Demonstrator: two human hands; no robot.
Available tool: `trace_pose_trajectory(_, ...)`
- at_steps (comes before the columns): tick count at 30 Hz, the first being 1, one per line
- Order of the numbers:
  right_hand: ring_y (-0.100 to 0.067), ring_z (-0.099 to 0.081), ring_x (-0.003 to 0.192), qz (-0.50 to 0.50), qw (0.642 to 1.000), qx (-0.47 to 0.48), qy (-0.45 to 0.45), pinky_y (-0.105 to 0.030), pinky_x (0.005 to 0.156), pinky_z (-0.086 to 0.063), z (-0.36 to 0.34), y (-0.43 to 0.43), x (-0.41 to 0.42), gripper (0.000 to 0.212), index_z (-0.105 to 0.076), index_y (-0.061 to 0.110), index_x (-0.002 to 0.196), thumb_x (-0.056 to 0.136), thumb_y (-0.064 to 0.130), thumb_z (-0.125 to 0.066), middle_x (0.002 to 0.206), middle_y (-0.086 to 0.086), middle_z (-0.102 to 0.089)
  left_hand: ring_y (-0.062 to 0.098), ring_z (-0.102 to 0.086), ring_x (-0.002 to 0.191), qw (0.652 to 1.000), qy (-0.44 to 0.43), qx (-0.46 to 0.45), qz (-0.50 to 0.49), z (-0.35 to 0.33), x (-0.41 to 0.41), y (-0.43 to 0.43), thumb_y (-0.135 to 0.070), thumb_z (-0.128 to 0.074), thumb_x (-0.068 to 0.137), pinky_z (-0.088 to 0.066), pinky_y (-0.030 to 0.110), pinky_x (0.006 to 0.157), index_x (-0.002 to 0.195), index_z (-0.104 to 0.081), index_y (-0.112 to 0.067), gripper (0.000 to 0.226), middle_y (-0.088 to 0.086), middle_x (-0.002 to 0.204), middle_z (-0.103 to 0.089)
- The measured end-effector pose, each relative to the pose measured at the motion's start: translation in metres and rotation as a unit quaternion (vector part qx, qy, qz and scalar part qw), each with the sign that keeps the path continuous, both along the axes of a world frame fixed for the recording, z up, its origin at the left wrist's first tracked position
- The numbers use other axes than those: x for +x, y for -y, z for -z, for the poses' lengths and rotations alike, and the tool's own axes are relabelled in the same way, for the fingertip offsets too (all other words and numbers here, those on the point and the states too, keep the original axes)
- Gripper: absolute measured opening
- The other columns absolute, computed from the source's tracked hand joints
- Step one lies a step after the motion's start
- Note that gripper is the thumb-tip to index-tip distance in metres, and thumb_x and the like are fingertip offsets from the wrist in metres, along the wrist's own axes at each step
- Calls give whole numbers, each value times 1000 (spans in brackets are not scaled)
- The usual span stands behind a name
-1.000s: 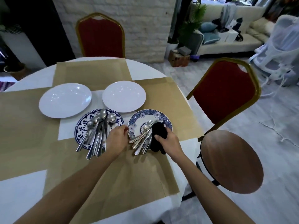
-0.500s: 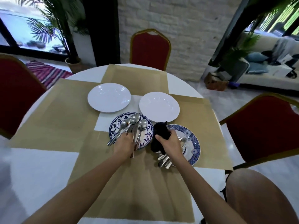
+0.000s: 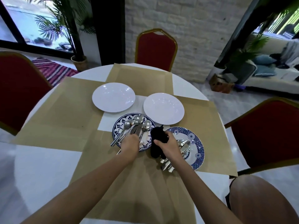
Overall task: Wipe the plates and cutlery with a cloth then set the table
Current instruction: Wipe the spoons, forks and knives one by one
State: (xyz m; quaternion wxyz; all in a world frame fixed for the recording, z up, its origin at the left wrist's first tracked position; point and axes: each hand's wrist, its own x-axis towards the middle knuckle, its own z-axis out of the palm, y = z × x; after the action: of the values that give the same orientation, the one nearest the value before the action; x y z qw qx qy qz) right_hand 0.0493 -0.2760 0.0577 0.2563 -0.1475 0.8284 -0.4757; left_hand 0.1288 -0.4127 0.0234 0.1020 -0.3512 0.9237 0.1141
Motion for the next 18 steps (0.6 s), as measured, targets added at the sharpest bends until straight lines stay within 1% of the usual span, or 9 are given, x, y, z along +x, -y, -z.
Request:
trace_pose_trajectory(3, -20, -58, 106, -5, 1000, 0, 0, -37, 91, -51, 0, -3, 1, 45, -50, 20, 121, 83, 23, -74, 114, 1, -57, 26, -64, 99, 999, -3, 27, -24, 5, 0, 1, -2, -52, 90, -51, 31, 78, 110, -58, -1, 21, 14, 107, -65)
trace_pose_trajectory(7, -20, -56, 108, 0, 1000, 7, -2, -38, 94, -50, 0, -7, 2, 51, -49, 18, 128, 83, 22, -73, 115, 2, -56, 25, -64, 101, 999, 10, 35, -36, 4, 3, 1, -13, -55, 89, -51, 31, 81, 111, -61, -1, 25, 13, 109, -65)
trace_pose_trajectory(9, -19, -55, 107, 0, 1000, 9, -3, -38, 95, -49, 0, -8, 3, 52, -49, 17, 129, 83, 21, -73, 115, 2, -55, 24, -61, 105, 999, 28, 31, -31, 3, 6, 1, -16, -51, 92, -49, 30, 82, 115, -60, -3, 28, 11, 114, -63)
trace_pose_trajectory(12, -20, -57, 108, -3, 1000, 8, 3, -40, 95, -50, 2, -10, 5, 51, -49, 17, 128, 83, 22, -74, 118, -1, -58, 25, -55, 111, 996, 43, 46, -63, 10, 10, 4, -14, -44, 93, -44, 31, 86, 120, -57, -6, 31, 11, 122, -59)
trace_pose_trajectory(16, -21, -57, 110, -10, 1000, 15, 0, -42, 97, -49, 3, -11, 8, 52, -50, 17, 129, 83, 23, -73, 118, 0, -57, 29, -52, 115, 992, 6, 81, -99, 5, 17, 8, -13, -40, 95, -43, 33, 89, 120, -51, -2, 30, 15, 122, -55)
trace_pose_trajectory(18, -21, -56, 112, -10, 1000, 15, 1, -43, 97, -48, 3, -12, 10, 52, -49, 18, 129, 83, 24, -73, 119, 1, -57, 31, -52, 113, 992, -17, 91, -88, 1, 20, 12, -14, -39, 96, -43, 35, 88, 119, -49, 0, 29, 17, 121, -54)
